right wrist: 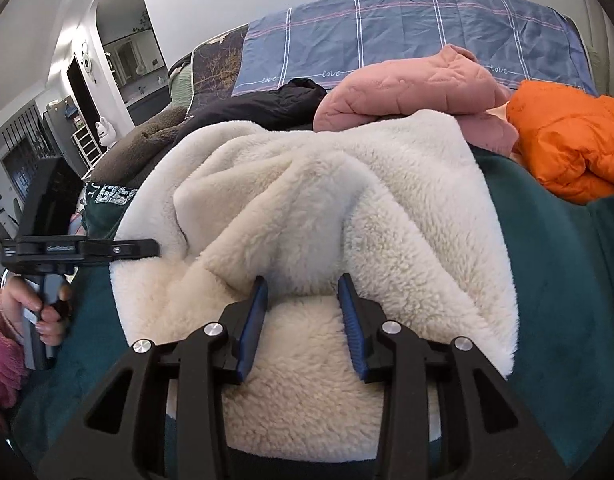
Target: Fold large clothes
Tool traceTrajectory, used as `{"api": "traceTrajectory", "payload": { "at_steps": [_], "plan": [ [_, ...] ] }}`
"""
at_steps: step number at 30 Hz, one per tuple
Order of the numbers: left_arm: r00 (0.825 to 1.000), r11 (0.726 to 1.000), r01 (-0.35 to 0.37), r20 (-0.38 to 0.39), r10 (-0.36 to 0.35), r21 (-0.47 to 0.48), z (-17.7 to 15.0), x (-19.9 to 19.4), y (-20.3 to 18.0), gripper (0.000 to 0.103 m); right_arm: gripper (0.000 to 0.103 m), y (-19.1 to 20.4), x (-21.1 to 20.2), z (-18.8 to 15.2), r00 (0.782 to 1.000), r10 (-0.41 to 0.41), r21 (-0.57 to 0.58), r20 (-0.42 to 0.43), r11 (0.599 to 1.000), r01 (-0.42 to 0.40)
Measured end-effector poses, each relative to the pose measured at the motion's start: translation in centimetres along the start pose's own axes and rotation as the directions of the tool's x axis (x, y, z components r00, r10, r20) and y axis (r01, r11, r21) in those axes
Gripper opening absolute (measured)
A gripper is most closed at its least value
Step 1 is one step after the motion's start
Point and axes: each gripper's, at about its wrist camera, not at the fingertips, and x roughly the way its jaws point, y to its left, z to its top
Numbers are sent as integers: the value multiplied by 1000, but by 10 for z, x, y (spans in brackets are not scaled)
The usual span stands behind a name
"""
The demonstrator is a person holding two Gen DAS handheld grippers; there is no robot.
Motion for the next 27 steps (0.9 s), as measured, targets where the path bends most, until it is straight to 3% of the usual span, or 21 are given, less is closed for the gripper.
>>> {"api": "traceTrajectory", "payload": {
  "at_steps": [1, 3, 6, 8, 10, 11, 13, 15, 21, 23, 24, 27],
  "plan": [
    [998, 996, -59, 12, 59, 59, 1, -6, -15, 33, 38, 1, -6, 4, 1000, -3, 7, -2, 1000, 3],
    [992, 979, -117, 66, 108, 167, 5, -21, -43, 34, 38, 2, -20, 15, 999, 18, 22, 42, 1000, -19],
    [985, 957, -134, 138, 101, 256, 20, -29, -78, 38, 38, 6, -35, 36, 993, 34, 40, 116, 998, -39],
    [982, 944, -145, 157, 102, 297, 25, -19, -95, 48, 42, 4, -23, 42, 995, 20, 60, 96, 998, -26],
    [978, 920, -189, 148, 146, 342, 24, 3, -97, 63, 53, -3, 2, 36, 1000, -10, 74, 28, 997, 8],
    [970, 900, -236, 139, 198, 366, 16, 17, -96, 64, 53, -9, 21, 25, 998, -54, 72, -18, 996, 55],
    [940, 854, -338, 92, 330, 396, 3, 51, -79, 67, 54, -7, 33, 9, 996, -91, 21, 8, 996, 90],
    [932, 837, -359, 120, 341, 414, -10, 55, -74, 67, 55, 3, 30, 12, 992, -127, -21, -1, 992, 127],
    [940, 861, -335, 80, 331, 383, -15, 32, -63, 69, 56, 1, 33, 9, 991, -131, -31, 10, 991, 132],
    [937, 868, -346, 76, 342, 357, -19, 19, -54, 76, 56, 1, 33, 8, 991, -136, -36, 10, 990, 136],
    [935, 877, -352, 80, 345, 327, -20, 10, -48, 81, 56, 2, 33, 8, 990, -138, -39, 10, 990, 138],
    [953, 924, -304, 72, 295, 233, -27, -19, -30, 80, 57, 6, 31, 10, 988, -152, -57, -1, 987, 152]
  ]
}}
